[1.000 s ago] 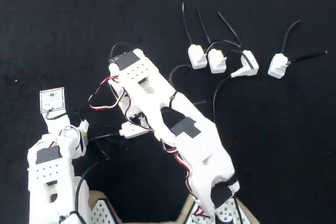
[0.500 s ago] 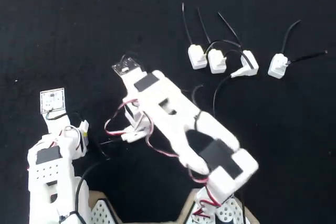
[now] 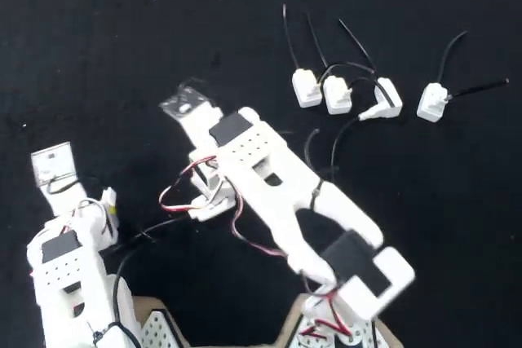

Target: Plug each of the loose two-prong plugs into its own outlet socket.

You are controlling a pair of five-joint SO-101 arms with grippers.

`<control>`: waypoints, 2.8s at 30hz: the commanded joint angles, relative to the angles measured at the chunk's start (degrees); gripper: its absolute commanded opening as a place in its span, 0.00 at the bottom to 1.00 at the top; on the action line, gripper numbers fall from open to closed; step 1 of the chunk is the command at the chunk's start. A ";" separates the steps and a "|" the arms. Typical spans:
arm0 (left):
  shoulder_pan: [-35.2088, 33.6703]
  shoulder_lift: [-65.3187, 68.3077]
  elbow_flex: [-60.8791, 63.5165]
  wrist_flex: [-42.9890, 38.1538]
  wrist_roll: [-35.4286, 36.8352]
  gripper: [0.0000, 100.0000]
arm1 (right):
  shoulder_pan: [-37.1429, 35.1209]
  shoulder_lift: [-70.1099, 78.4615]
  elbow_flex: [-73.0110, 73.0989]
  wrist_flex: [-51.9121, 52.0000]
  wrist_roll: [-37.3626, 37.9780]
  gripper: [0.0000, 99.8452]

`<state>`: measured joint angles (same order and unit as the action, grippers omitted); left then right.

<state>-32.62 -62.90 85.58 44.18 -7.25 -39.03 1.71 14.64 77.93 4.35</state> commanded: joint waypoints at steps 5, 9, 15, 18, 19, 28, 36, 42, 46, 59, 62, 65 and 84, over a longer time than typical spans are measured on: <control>-7.69 -0.44 -5.23 -0.26 5.45 0.18 | -4.13 -9.63 -2.42 2.29 27.34 0.27; -12.09 -0.44 -6.46 -0.26 8.79 0.18 | -4.66 -10.24 4.00 -1.67 47.38 0.27; -13.49 -0.44 -6.73 -0.26 9.23 0.18 | -4.40 -9.98 15.43 -14.68 63.65 0.27; -14.55 -0.44 -7.25 -0.18 9.67 0.18 | -4.22 -9.98 19.74 -21.63 64.88 0.27; -14.99 -0.44 -7.69 0.79 9.67 0.18 | -4.22 -9.98 20.88 -23.21 64.88 0.27; -15.16 -0.44 -8.92 3.25 9.67 0.18 | -4.31 -9.89 29.41 -33.05 65.05 0.27; -15.08 -0.44 -9.01 3.52 9.67 0.18 | -4.22 -9.01 35.03 -41.49 64.79 0.21; -15.08 -0.44 -9.01 3.60 9.67 0.18 | -1.85 -3.47 26.68 -34.55 62.77 0.03; -15.08 -0.44 -9.01 3.52 9.67 0.18 | 3.16 -3.47 13.76 -22.95 48.62 0.01; -15.08 -0.44 -8.84 3.43 9.67 0.18 | 27.34 15.25 -32.66 0.44 -3.87 0.02; -15.08 -0.44 -8.84 3.52 9.67 0.18 | 27.43 23.43 -39.43 0.44 -4.22 0.02; -15.08 -0.44 -8.84 3.52 9.67 0.18 | 27.52 31.25 -47.52 0.62 -5.19 0.02; -15.08 -0.44 -8.92 3.52 9.67 0.18 | 30.24 60.97 -83.47 10.99 -11.43 0.02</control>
<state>-47.47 -62.90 79.96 47.34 1.63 -10.46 62.02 -62.81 88.57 -6.29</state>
